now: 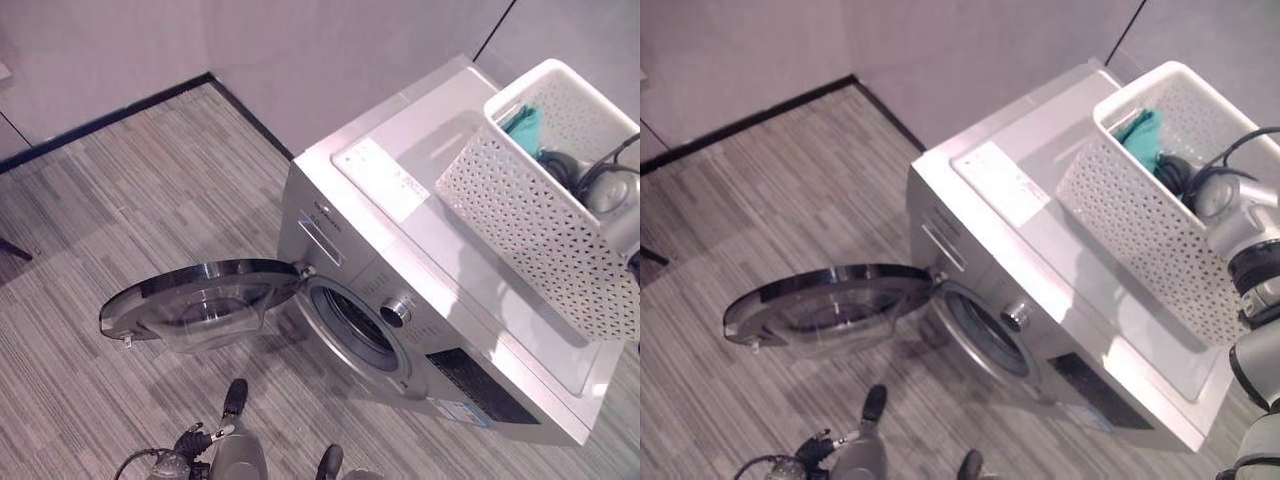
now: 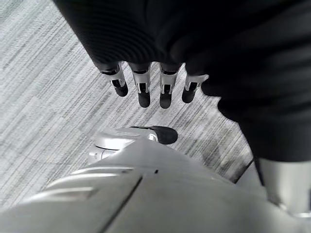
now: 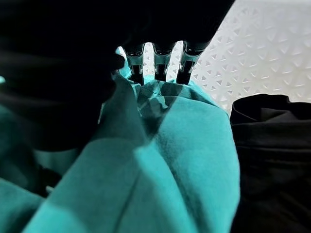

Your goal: Grab the laundry basket,head to the washer,open it,put in the laundry and shut it.

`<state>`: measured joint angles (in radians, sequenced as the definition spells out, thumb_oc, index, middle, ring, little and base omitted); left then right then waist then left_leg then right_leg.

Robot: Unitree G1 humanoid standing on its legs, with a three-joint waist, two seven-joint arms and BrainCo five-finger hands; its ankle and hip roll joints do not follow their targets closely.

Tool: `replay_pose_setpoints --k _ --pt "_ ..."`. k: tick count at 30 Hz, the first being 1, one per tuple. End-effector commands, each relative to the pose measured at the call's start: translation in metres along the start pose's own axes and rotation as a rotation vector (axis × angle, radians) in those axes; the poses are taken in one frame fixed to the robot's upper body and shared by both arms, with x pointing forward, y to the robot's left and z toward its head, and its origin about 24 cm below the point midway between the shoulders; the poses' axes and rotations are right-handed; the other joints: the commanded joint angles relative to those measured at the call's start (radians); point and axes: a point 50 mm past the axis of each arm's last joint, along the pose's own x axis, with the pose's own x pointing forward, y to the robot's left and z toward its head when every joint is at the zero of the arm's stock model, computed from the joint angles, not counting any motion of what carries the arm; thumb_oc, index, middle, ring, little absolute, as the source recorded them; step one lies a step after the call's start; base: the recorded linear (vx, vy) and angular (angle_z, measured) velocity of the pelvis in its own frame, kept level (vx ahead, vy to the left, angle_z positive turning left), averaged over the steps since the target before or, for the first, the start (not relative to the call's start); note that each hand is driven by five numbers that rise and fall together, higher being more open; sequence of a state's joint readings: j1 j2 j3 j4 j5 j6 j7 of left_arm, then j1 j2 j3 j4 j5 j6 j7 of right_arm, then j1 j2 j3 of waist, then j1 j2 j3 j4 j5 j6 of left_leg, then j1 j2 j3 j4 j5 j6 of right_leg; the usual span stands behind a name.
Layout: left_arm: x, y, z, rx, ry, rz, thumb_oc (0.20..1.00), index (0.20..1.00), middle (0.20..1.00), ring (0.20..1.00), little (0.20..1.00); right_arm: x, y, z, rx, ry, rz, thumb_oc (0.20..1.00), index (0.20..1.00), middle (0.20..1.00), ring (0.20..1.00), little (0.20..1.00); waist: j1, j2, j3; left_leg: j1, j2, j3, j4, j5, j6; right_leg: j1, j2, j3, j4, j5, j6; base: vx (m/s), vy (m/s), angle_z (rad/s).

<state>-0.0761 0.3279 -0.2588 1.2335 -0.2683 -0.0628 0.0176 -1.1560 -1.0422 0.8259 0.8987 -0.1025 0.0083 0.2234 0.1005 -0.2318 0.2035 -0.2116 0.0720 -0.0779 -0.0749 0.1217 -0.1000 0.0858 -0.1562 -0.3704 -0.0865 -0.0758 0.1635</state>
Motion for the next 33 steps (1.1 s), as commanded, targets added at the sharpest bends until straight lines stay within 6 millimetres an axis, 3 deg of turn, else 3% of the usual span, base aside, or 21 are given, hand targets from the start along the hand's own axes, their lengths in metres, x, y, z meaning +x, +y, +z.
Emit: replay_pose_setpoints --k 1,5,12,14,16,17,18,21,25,33 --pt "0.001 -0.021 0.005 0.009 -0.019 -0.058 1.0 1.0 1.0 1.0 1.0 0.004 0.011 0.009 -0.095 -0.001 0.038 0.2 0.2 0.2 0.2 0.2 0.038 0.015 0.049 0.073 0.043 -0.014 -0.012 -0.064 0.03 -0.12 -0.003 0.029 0.006 0.115 -0.02 0.0 0.0 0.0" --pt "0.001 -0.02 0.001 0.005 -0.003 -0.049 1.0 1.0 1.0 1.0 1.0 0.005 0.004 0.013 -0.042 -0.015 -0.013 0.2 0.2 0.2 0.2 0.2 0.031 0.015 0.034 0.089 0.041 -0.006 -0.012 -0.074 0.033 -0.111 -0.003 0.036 0.005 0.113 -0.02 0.01 0.003 0.0" --pt "-0.001 -0.011 -0.014 0.0 0.048 -0.019 1.0 1.0 1.0 1.0 1.0 -0.004 -0.027 0.013 0.103 -0.074 -0.163 0.2 0.2 0.2 0.2 0.2 0.016 0.002 -0.007 0.133 0.044 0.012 -0.012 -0.098 0.035 -0.087 -0.001 0.051 0.004 0.11 -0.018 0.03 0.002 -0.01" --pt "-0.002 -0.01 -0.019 0.0 0.059 -0.011 1.0 1.0 1.0 1.0 1.0 -0.013 -0.049 0.013 0.23 -0.123 -0.287 0.2 0.2 0.2 0.2 0.2 0.006 0.0 -0.027 0.151 0.045 0.019 -0.012 -0.108 0.036 -0.076 0.0 0.058 0.005 0.105 -0.017 0.04 -0.004 -0.03" --pt "-0.003 -0.009 -0.021 0.005 0.065 -0.009 1.0 1.0 1.0 1.0 1.0 -0.016 -0.056 0.011 0.264 -0.127 -0.326 0.2 0.2 0.2 0.2 0.2 0.005 -0.001 -0.033 0.159 0.045 0.022 -0.012 -0.112 0.036 -0.07 0.001 0.059 0.004 0.103 -0.017 0.04 -0.005 -0.02" --pt "-0.003 -0.008 -0.023 0.011 0.076 -0.003 1.0 1.0 1.0 1.0 1.0 -0.022 -0.072 0.01 0.354 -0.154 -0.42 0.2 0.2 0.2 0.2 0.2 0.0 0.0 -0.046 0.17 0.046 0.024 -0.012 -0.118 0.037 -0.061 0.002 0.062 0.004 0.101 -0.017 0.0 0.0 0.0" --pt "-0.003 -0.008 -0.023 0.012 0.076 -0.003 1.0 1.0 1.0 1.0 1.0 -0.022 -0.072 0.01 0.355 -0.154 -0.42 0.2 0.2 0.2 0.2 0.2 0.0 0.0 -0.046 0.171 0.046 0.024 -0.012 -0.118 0.037 -0.06 0.002 0.062 0.004 0.101 -0.017 0.04 -0.002 0.0" --pt "-0.004 -0.007 -0.029 0.018 0.097 0.005 1.0 1.0 1.0 1.0 1.0 -0.035 -0.097 0.015 0.485 -0.227 -0.575 0.2 0.2 0.2 0.2 0.2 -0.01 0.006 -0.072 0.191 0.046 0.031 -0.012 -0.13 0.039 -0.046 0.002 0.071 0.004 0.096 -0.017 0.03 0.003 0.0" --pt "-0.006 -0.005 -0.038 0.022 0.133 0.015 1.0 1.0 1.0 1.0 1.0 -0.046 -0.114 0.017 0.537 -0.261 -0.689 0.2 0.2 0.2 0.2 0.2 -0.018 0.013 -0.095 0.212 0.045 0.04 -0.012 -0.141 0.041 -0.033 0.003 0.081 0.005 0.094 -0.018 0.02 0.006 -0.02" --pt "-0.009 -0.005 -0.049 0.034 0.175 0.028 1.0 1.0 1.0 1.0 1.0 -0.056 -0.129 0.017 0.591 -0.259 -0.849 0.2 0.2 0.2 0.2 0.2 -0.02 0.03 -0.124 0.232 0.04 0.042 -0.012 -0.152 0.046 -0.016 0.002 0.084 0.005 0.09 -0.018 0.01 0.015 -0.03"
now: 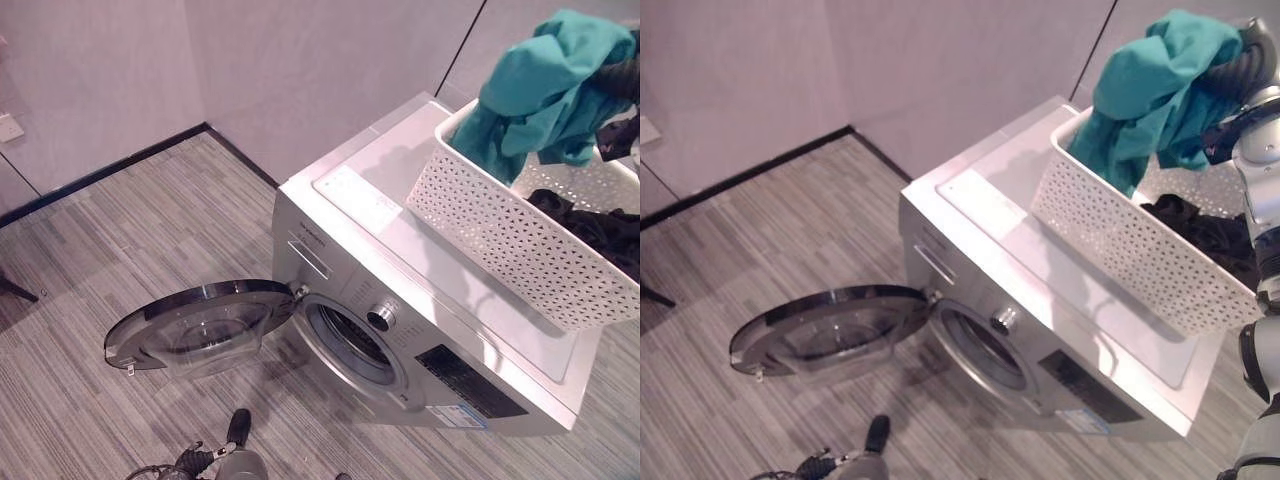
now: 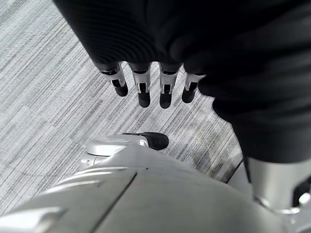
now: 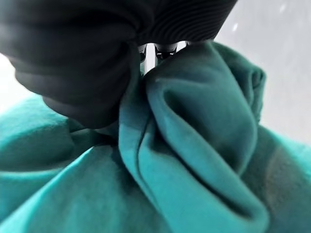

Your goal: Grab the laundry basket,head to the washer,open it,put in the laundry and shut it.

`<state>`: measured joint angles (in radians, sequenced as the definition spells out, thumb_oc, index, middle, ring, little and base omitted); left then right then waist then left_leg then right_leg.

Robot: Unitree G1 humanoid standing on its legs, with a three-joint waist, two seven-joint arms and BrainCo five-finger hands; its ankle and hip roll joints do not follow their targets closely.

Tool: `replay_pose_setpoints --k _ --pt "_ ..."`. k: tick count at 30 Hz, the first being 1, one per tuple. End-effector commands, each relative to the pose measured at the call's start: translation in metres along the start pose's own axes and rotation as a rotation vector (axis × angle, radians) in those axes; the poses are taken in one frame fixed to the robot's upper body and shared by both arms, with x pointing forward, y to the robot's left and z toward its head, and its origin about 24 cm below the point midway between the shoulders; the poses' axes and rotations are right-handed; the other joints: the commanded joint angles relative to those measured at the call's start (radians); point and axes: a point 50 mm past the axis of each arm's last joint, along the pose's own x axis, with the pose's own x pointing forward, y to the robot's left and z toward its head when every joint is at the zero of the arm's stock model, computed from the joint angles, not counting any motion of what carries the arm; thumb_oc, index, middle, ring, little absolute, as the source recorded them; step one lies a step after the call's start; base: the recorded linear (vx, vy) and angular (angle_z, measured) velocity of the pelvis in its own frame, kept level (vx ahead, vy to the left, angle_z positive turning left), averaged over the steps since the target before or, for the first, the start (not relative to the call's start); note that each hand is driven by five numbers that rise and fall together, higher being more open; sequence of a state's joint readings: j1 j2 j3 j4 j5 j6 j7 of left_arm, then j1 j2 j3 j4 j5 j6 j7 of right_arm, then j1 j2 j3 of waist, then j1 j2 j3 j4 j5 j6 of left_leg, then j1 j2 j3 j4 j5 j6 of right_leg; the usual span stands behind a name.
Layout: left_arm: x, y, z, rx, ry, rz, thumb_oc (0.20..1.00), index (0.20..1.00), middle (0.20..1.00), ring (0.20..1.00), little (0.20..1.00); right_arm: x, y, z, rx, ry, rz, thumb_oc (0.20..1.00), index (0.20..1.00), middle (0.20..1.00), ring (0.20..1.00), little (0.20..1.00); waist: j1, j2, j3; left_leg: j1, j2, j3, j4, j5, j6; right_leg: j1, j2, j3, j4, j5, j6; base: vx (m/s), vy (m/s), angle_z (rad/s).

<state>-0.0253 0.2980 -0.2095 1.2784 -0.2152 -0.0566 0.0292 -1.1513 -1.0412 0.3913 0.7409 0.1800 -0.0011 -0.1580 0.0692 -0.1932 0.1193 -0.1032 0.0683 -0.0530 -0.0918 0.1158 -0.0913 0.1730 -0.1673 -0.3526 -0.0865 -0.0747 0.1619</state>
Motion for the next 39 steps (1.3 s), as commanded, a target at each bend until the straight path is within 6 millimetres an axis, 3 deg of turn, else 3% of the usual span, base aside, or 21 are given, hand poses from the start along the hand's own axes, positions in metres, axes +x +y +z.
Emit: replay_pose_setpoints --k 1,7,11,20,25,34,39 --pt "-0.002 0.0 -0.019 0.037 0.081 0.022 1.0 1.0 1.0 1.0 1.0 0.008 -0.037 0.032 0.015 -0.11 -0.191 0.2 0.2 0.2 0.2 0.2 0.013 -0.006 -0.043 0.126 0.044 0.017 0.005 -0.147 0.038 -0.102 0.013 0.067 0.005 0.089 -0.017 0.01 0.014 -0.08" --pt "-0.003 0.0 -0.022 0.058 0.095 0.038 1.0 1.0 1.0 1.0 1.0 0.006 -0.052 0.036 0.024 -0.125 -0.34 0.2 0.2 0.2 0.2 0.2 0.014 0.008 -0.052 0.138 0.039 0.015 0.005 -0.153 0.042 -0.092 0.012 0.069 0.008 0.085 -0.018 0.01 0.007 -0.03" --pt "-0.002 -0.004 -0.017 0.068 0.077 0.037 1.0 1.0 1.0 1.0 1.0 -0.008 -0.07 0.032 -0.053 -0.158 -0.459 0.2 0.2 0.2 0.2 0.2 0.005 0.021 -0.056 0.146 0.034 0.015 0.005 -0.16 0.047 -0.088 0.012 0.07 0.011 0.083 -0.017 0.0 0.0 0.0" --pt "-0.002 -0.016 -0.02 0.08 0.084 0.022 1.0 1.0 1.0 1.0 1.0 -0.064 -0.111 -0.009 -0.228 -0.137 -0.655 0.2 0.2 0.2 0.2 0.2 -0.044 0.052 -0.066 0.175 0.029 0.037 0.005 -0.18 0.057 -0.083 0.005 0.093 0.009 0.086 -0.011 0.0 0.009 -0.02" --pt "-0.004 -0.018 -0.028 0.079 0.112 0.017 1.0 1.0 1.0 1.0 1.0 -0.096 -0.131 -0.021 -0.316 -0.128 -0.755 0.2 0.2 0.2 0.2 0.2 -0.064 0.064 -0.075 0.194 0.027 0.061 0.005 -0.192 0.063 -0.085 0.002 0.118 0.007 0.089 -0.007 0.01 0.027 -0.26" --pt "-0.005 -0.014 -0.033 0.063 0.125 0.041 1.0 1.0 1.0 1.0 1.0 -0.102 -0.164 -0.022 -0.423 -0.084 -0.869 0.2 0.2 0.2 0.2 0.2 -0.07 0.062 -0.081 0.218 0.018 0.106 0.005 -0.204 0.069 -0.096 -0.004 0.163 0.002 0.105 0.002 0.01 0.028 -0.29" --pt "-0.004 -0.017 -0.026 0.063 0.097 0.044 1.0 1.0 1.0 1.0 1.0 -0.113 -0.18 -0.04 -0.507 0.015 -0.943 0.2 0.2 0.2 0.2 0.2 -0.078 0.06 -0.083 0.218 0.015 0.105 0.005 -0.207 0.07 -0.095 -0.007 0.159 0.001 0.106 0.005 0.01 0.004 -0.03"
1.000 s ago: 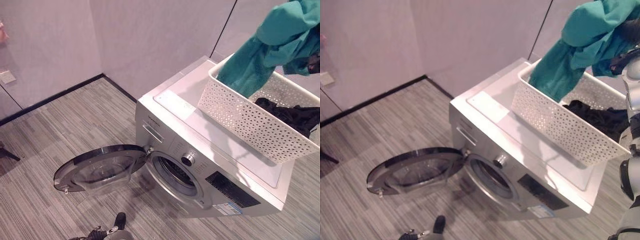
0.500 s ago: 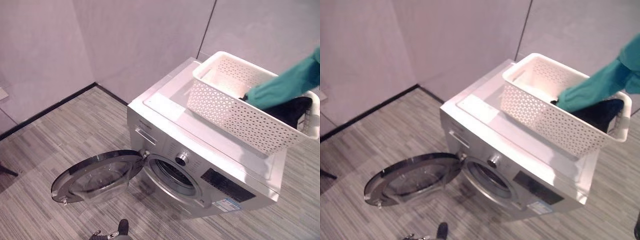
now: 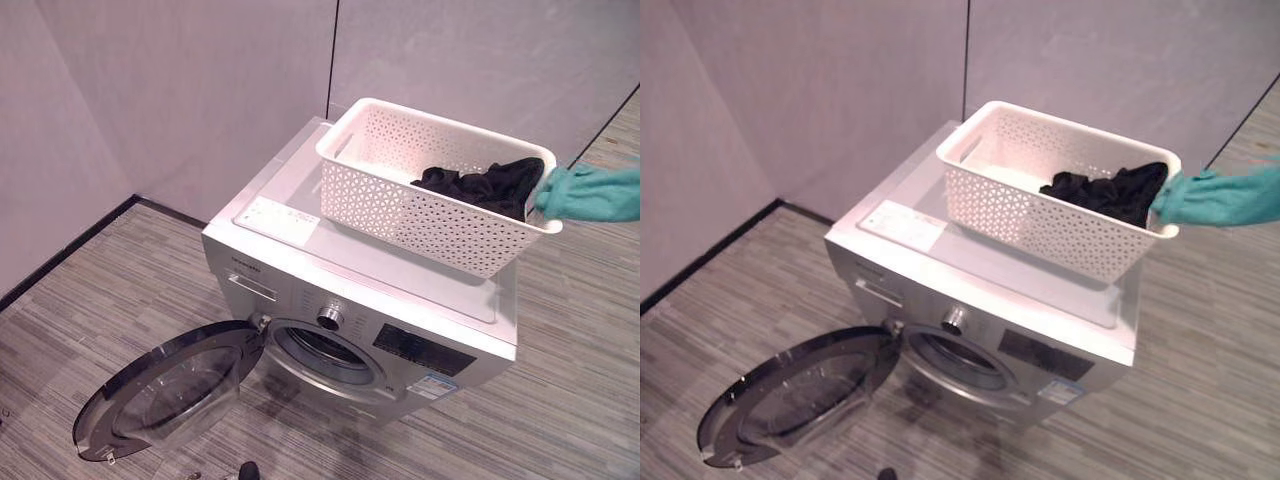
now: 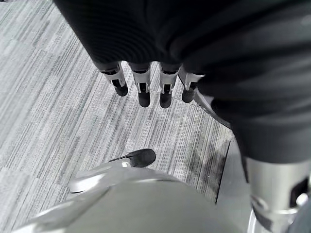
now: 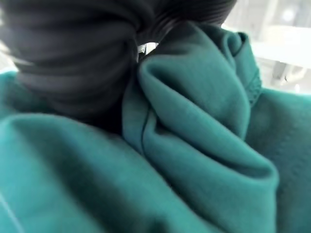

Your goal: Grab the laundry basket,head to the washer,open it,put in the laundry and shut it.

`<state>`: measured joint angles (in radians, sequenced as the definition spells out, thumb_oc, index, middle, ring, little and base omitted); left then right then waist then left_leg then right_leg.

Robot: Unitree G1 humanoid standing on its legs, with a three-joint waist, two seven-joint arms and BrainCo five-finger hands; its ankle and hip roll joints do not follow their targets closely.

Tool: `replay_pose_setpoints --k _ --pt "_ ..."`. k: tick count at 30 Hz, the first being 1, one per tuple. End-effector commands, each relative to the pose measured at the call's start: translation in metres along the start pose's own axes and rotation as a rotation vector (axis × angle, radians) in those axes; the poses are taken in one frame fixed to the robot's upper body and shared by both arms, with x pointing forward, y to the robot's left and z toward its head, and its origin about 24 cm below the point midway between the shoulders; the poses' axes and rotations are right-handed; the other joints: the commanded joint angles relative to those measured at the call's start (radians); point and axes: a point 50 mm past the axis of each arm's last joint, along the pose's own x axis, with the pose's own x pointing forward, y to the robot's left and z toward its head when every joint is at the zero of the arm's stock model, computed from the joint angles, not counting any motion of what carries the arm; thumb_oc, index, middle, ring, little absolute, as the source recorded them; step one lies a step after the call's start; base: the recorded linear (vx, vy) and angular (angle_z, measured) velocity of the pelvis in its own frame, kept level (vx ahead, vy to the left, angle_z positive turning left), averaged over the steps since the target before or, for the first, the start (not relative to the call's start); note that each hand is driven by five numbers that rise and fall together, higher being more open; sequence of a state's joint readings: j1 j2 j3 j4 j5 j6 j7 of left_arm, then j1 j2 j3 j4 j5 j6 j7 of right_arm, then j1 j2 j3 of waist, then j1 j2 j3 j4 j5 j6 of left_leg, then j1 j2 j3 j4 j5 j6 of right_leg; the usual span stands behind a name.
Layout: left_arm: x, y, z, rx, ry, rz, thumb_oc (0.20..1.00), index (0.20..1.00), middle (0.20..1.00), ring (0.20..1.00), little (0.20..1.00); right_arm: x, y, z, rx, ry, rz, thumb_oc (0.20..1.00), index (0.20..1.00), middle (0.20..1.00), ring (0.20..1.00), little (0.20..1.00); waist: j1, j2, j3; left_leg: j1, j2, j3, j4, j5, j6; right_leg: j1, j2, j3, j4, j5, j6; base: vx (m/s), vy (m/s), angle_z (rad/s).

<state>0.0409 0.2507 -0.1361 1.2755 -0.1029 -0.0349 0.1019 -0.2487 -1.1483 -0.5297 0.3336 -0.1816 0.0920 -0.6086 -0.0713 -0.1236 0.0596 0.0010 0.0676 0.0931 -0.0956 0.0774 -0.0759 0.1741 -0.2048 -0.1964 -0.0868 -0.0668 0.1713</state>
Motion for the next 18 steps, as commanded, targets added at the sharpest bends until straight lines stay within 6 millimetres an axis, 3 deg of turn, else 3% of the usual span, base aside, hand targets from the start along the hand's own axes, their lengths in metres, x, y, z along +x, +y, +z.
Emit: replay_pose_setpoints --k 1,6,9,14,15,16,18 --pt "0.001 -0.007 0.002 0.041 0.016 0.0 1.0 1.0 1.0 1.0 1.0 0.038 -0.05 0.019 -0.018 -0.069 -0.259 0.2 0.2 0.2 0.2 0.2 0.063 -0.01 -0.023 0.114 0.016 -0.042 0.008 -0.169 0.054 -0.096 0.031 0.002 0.001 0.097 -0.004 0.0 0.0 0.0" --pt "0.001 -0.005 0.001 0.051 0.022 0.016 1.0 1.0 1.0 1.0 1.0 0.037 -0.057 -0.004 -0.067 0.009 -0.303 0.2 0.2 0.2 0.2 0.2 0.063 -0.013 -0.027 0.111 0.015 -0.046 0.008 -0.17 0.053 -0.095 0.029 -0.006 0.0 0.097 -0.001 0.0 0.0 0.0" --pt "0.0 -0.001 -0.005 0.054 0.036 0.045 1.0 1.0 1.0 1.0 1.0 0.031 -0.064 -0.035 -0.145 0.109 -0.324 0.2 0.2 0.2 0.2 0.2 0.066 -0.015 -0.029 0.106 0.016 -0.053 0.008 -0.167 0.049 -0.092 0.029 -0.017 0.0 0.094 -0.001 0.0 0.0 0.0" --pt "0.0 0.002 -0.007 0.052 0.043 0.062 1.0 1.0 1.0 1.0 1.0 0.021 -0.067 -0.06 -0.2 0.191 -0.312 0.2 0.2 0.2 0.2 0.2 0.07 -0.017 -0.028 0.104 0.018 -0.057 0.008 -0.166 0.046 -0.09 0.029 -0.025 0.0 0.092 -0.001 0.0 0.0 0.0" --pt "0.0 0.004 -0.006 0.047 0.031 0.069 1.0 1.0 1.0 1.0 1.0 0.006 -0.061 -0.084 -0.235 0.27 -0.243 0.2 0.2 0.2 0.2 0.2 0.073 -0.016 -0.025 0.102 0.018 -0.058 0.008 -0.164 0.044 -0.089 0.028 -0.029 0.0 0.093 -0.001 0.0 0.0 0.0" --pt "0.0 0.004 -0.003 0.037 0.019 0.067 1.0 1.0 1.0 1.0 1.0 -0.004 -0.054 -0.092 -0.247 0.294 -0.197 0.2 0.2 0.2 0.2 0.2 0.074 -0.014 -0.023 0.103 0.018 -0.057 0.008 -0.163 0.044 -0.089 0.028 -0.03 0.0 0.093 -0.001 -0.01 -0.022 0.04" --pt "0.001 0.003 0.008 0.013 -0.029 0.066 1.0 1.0 1.0 1.0 1.0 -0.044 -0.028 -0.108 -0.245 0.333 -0.061 0.2 0.2 0.2 0.2 0.2 0.075 -0.001 -0.011 0.102 0.018 -0.055 0.008 -0.163 0.046 -0.091 0.026 -0.03 0.0 0.093 -0.002 0.0 0.0 0.0"
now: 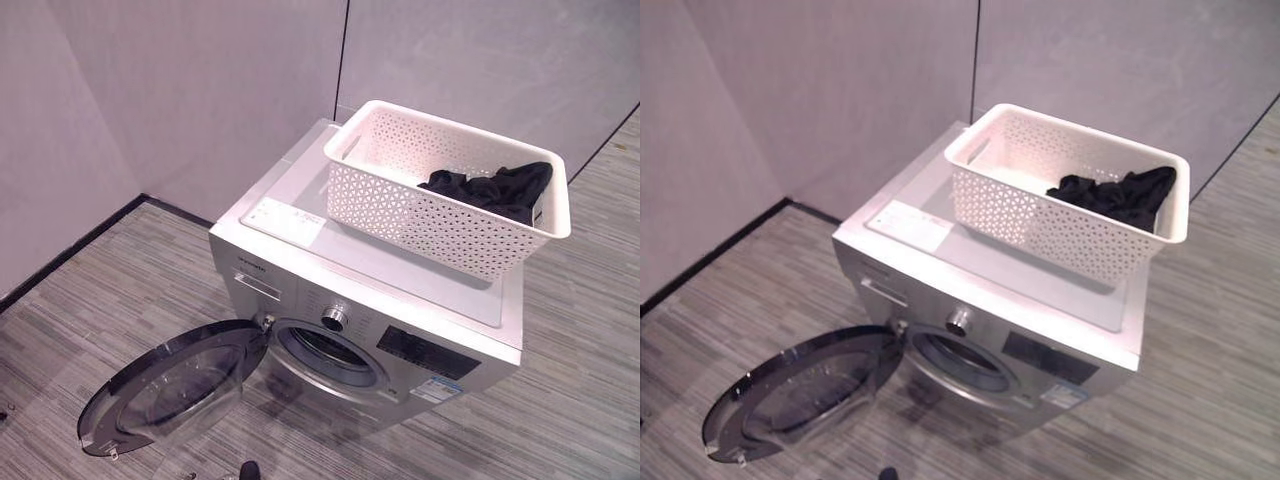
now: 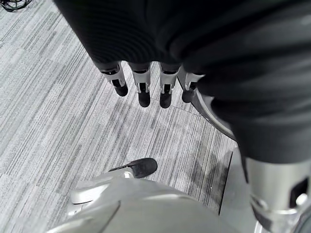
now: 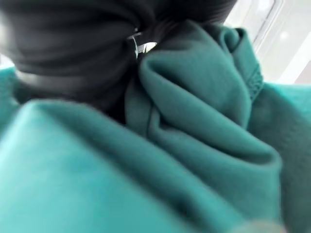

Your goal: Grab the laundry basket,head to the washer,open it,put in the laundry and shut it.

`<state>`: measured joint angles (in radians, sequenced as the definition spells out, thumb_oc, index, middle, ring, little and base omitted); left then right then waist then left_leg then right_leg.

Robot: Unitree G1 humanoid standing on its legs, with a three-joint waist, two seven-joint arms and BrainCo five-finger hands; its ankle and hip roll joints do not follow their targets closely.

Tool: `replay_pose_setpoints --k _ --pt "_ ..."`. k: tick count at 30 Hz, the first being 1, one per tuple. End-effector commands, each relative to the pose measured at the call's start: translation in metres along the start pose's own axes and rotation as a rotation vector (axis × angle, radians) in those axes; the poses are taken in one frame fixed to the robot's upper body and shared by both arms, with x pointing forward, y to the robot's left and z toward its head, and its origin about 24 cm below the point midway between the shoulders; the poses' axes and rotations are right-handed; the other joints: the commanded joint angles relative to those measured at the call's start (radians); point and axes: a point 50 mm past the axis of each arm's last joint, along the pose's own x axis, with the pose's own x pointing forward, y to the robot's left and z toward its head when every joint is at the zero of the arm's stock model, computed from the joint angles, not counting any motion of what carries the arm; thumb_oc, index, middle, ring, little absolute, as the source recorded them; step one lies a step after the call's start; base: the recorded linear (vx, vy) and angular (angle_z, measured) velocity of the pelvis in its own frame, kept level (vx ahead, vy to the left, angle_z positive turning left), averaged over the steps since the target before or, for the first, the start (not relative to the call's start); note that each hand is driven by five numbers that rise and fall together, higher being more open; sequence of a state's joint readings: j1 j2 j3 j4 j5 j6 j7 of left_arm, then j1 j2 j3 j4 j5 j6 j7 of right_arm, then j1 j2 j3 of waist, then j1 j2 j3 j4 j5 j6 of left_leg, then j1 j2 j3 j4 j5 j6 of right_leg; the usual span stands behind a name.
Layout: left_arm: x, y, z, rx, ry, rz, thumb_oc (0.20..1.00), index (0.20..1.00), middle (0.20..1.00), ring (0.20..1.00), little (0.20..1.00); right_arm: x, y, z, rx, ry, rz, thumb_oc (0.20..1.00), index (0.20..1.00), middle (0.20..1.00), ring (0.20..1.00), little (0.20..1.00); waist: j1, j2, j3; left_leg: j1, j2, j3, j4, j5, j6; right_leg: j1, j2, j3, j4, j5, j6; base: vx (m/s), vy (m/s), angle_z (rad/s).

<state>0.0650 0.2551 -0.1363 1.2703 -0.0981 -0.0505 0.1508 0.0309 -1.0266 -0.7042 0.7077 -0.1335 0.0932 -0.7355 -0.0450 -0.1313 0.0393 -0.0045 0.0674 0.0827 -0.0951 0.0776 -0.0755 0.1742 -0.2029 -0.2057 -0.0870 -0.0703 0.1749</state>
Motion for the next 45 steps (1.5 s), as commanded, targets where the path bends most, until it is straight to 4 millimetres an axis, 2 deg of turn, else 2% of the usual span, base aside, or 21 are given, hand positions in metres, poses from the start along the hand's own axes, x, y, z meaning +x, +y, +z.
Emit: replay_pose_setpoints --k 1,4,5,6,7,9,11,16,17,19,20,21,23,24,29,34,39,40,42,44,45 --pt "0.003 -0.003 0.023 -0.003 -0.065 0.007 1.0 1.0 1.0 1.0 1.0 -0.013 0.005 0.029 0.126 -0.113 0.03 0.2 0.2 0.2 0.2 0.2 0.044 0.014 0.016 0.108 0.018 -0.043 0.008 -0.164 0.047 -0.091 0.023 -0.021 0.0 0.094 -0.007 -0.01 -0.006 -0.05" --pt "0.003 -0.005 0.045 -0.01 -0.157 -0.007 1.0 1.0 1.0 1.0 1.0 -0.05 0.025 0.008 0.097 -0.088 0.137 0.2 0.2 0.2 0.2 0.2 0.041 0.023 0.025 0.107 0.018 -0.046 0.008 -0.164 0.049 -0.088 0.021 -0.022 0.0 0.091 -0.009 0.0 -0.001 0.02" --pt "0.001 -0.005 0.066 0.005 -0.25 -0.015 1.0 1.0 1.0 1.0 1.0 -0.077 0.037 -0.005 0.089 -0.058 0.216 0.2 0.2 0.2 0.2 0.2 0.034 0.029 0.027 0.106 0.019 -0.048 0.008 -0.164 0.05 -0.088 0.02 -0.02 0.0 0.089 -0.01 -0.01 0.001 0.06" --pt "0.001 -0.005 0.066 0.005 -0.25 -0.015 1.0 1.0 1.0 1.0 1.0 -0.078 0.037 -0.005 0.089 -0.057 0.216 0.2 0.2 0.2 0.2 0.2 0.034 0.028 0.027 0.106 0.019 -0.048 0.008 -0.164 0.05 -0.088 0.02 -0.02 0.0 0.089 -0.01 -0.03 0.01 0.09" --pt "-0.004 -0.005 0.091 0.006 -0.359 -0.022 1.0 1.0 1.0 1.0 1.0 -0.098 0.047 -0.014 0.087 -0.021 0.279 0.2 0.2 0.2 0.2 0.2 0.028 0.039 0.029 0.106 0.018 -0.046 0.008 -0.163 0.051 -0.091 0.019 -0.019 0.0 0.091 -0.01 -0.03 0.011 0.09" --pt "-0.007 -0.001 0.103 -0.014 -0.416 -0.018 1.0 1.0 1.0 1.0 1.0 -0.109 0.054 -0.019 0.085 0.006 0.312 0.2 0.2 0.2 0.2 0.2 0.025 0.039 0.029 0.108 0.018 -0.043 0.008 -0.162 0.052 -0.091 0.018 -0.016 0.0 0.092 -0.01 -0.04 0.011 0.09" --pt "-0.018 0.004 0.134 -0.051 -0.553 -0.026 1.0 1.0 1.0 1.0 1.0 -0.14 0.068 -0.036 0.053 0.071 0.431 0.2 0.2 0.2 0.2 0.2 0.016 0.049 0.03 0.112 0.016 -0.036 0.008 -0.161 0.054 -0.091 0.015 -0.007 0.0 0.092 -0.009 -0.04 0.013 0.02" --pt "-0.032 0.006 0.164 -0.036 -0.687 -0.052 1.0 1.0 1.0 1.0 1.0 -0.18 0.084 -0.054 0.023 0.145 0.607 0.2 0.2 0.2 0.2 0.2 -0.002 0.058 0.028 0.109 0.015 -0.032 0.008 -0.155 0.053 -0.089 0.013 -0.009 0.0 0.093 -0.012 -0.03 -0.001 -0.01" --pt "-0.039 0.001 0.178 -0.026 -0.744 -0.078 1.0 1.0 1.0 1.0 1.0 -0.202 0.09 -0.064 0.008 0.187 0.697 0.2 0.2 0.2 0.2 0.2 -0.009 0.065 0.026 0.107 0.014 -0.033 0.008 -0.153 0.052 -0.086 0.013 -0.015 0.004 0.092 -0.013 0.0 0.0 0.0" --pt "-0.046 -0.006 0.19 -0.016 -0.792 -0.111 1.0 1.0 1.0 1.0 1.0 -0.227 0.095 -0.073 0.003 0.245 0.787 0.2 0.2 0.2 0.2 0.2 -0.019 0.068 0.029 0.107 0.014 -0.036 0.008 -0.149 0.051 -0.086 0.011 -0.02 0.023 0.085 -0.015 -0.03 0.006 0.04" --pt "-0.046 -0.005 0.19 -0.016 -0.791 -0.11 1.0 1.0 1.0 1.0 1.0 -0.227 0.096 -0.073 0.004 0.246 0.788 0.2 0.2 0.2 0.2 0.2 -0.02 0.067 0.029 0.107 0.014 -0.037 0.008 -0.149 0.051 -0.087 0.011 -0.021 0.026 0.083 -0.016 -0.04 0.013 0.06" --pt "-0.05 -0.013 0.198 -0.013 -0.812 -0.137 1.0 1.0 1.0 1.0 1.0 -0.25 0.099 -0.079 -0.005 0.279 0.88 0.2 0.2 0.2 0.2 0.2 -0.029 0.07 0.034 0.109 0.017 -0.039 0.008 -0.147 0.052 -0.095 0.009 -0.02 0.053 0.076 -0.017 0.0 0.0 0.0" --pt "-0.052 -0.016 0.201 -0.009 -0.819 -0.148 1.0 1.0 1.0 1.0 1.0 -0.262 0.1 -0.082 -0.019 0.286 0.933 0.2 0.2 0.2 0.2 0.2 -0.035 0.071 0.038 0.111 0.018 -0.039 0.008 -0.145 0.052 -0.103 0.008 -0.018 0.074 0.068 -0.019 -0.04 0.023 0.01" --pt "-0.053 -0.024 0.204 0.011 -0.823 -0.167 1.0 1.0 1.0 1.0 1.0 -0.284 0.1 -0.086 -0.036 0.296 1.034 0.2 0.2 0.2 0.2 0.2 -0.045 0.072 0.041 0.118 0.019 -0.036 0.008 -0.144 0.054 -0.11 0.009 -0.012 0.094 0.06 -0.021 -0.04 0.031 0.01" --pt "-0.055 -0.039 0.203 0.058 -0.816 -0.208 1.0 1.0 1.0 1.0 1.0 -0.328 0.092 -0.106 -0.09 0.374 1.223 0.2 0.2 0.2 0.2 0.2 -0.061 0.071 0.041 0.139 0.02 -0.019 0.008 -0.148 0.057 -0.109 0.012 0.007 0.089 0.062 -0.02 0.0 0.017 -0.05" --pt "-0.049 -0.042 0.191 0.064 -0.774 -0.215 1.0 1.0 1.0 1.0 1.0 -0.354 0.094 -0.092 -0.075 0.287 1.402 0.2 0.2 0.2 0.2 0.2 -0.06 0.067 0.053 0.155 0.017 0.013 0.009 -0.152 0.066 -0.121 0.013 0.046 0.081 0.078 -0.019 0.0 0.023 -0.3" --pt "-0.043 -0.048 0.174 0.087 -0.723 -0.235 1.0 1.0 1.0 1.0 1.0 -0.38 0.1 -0.044 0.032 0.043 1.604 0.2 0.2 0.2 0.2 0.2 -0.043 0.061 0.075 0.165 0.012 0.031 0.008 -0.151 0.067 -0.12 0.008 0.061 0.066 0.092 -0.016 0.0 0.02 -0.25" --pt "-0.045 -0.05 0.174 0.126 -0.736 -0.24 1.0 1.0 1.0 1.0 1.0 -0.389 0.101 -0.026 0.075 -0.039 1.664 0.2 0.2 0.2 0.2 0.2 -0.033 0.059 0.087 0.159 0.009 0.026 0.008 -0.149 0.066 -0.118 0.003 0.051 0.06 0.096 -0.013 0.0 0.0 0.0" --pt "-0.046 -0.052 0.174 0.156 -0.748 -0.244 1.0 1.0 1.0 1.0 1.0 -0.393 0.102 -0.019 0.098 -0.066 1.682 0.2 0.2 0.2 0.2 0.2 -0.029 0.058 0.094 0.155 0.007 0.02 0.008 -0.147 0.066 -0.116 0.001 0.044 0.056 0.099 -0.012 -0.02 0.007 0.04" --pt "-0.051 -0.057 0.176 0.287 -0.795 -0.242 1.0 1.0 1.0 1.0 1.0 -0.407 0.103 0.011 0.19 -0.158 1.75 0.2 0.2 0.2 0.2 0.2 -0.01 0.058 0.124 0.137 0.001 0.007 0.009 -0.142 0.065 -0.121 -0.007 0.026 0.053 0.104 -0.01 -0.06 0.013 0.11" --pt "-0.051 -0.057 0.176 0.287 -0.795 -0.241 1.0 1.0 1.0 1.0 1.0 -0.407 0.103 0.012 0.191 -0.158 1.75 0.2 0.2 0.2 0.2 0.2 -0.011 0.058 0.125 0.137 0.001 0.007 0.009 -0.141 0.065 -0.12 -0.007 0.025 0.053 0.104 -0.01 -0.09 0.008 0.14"
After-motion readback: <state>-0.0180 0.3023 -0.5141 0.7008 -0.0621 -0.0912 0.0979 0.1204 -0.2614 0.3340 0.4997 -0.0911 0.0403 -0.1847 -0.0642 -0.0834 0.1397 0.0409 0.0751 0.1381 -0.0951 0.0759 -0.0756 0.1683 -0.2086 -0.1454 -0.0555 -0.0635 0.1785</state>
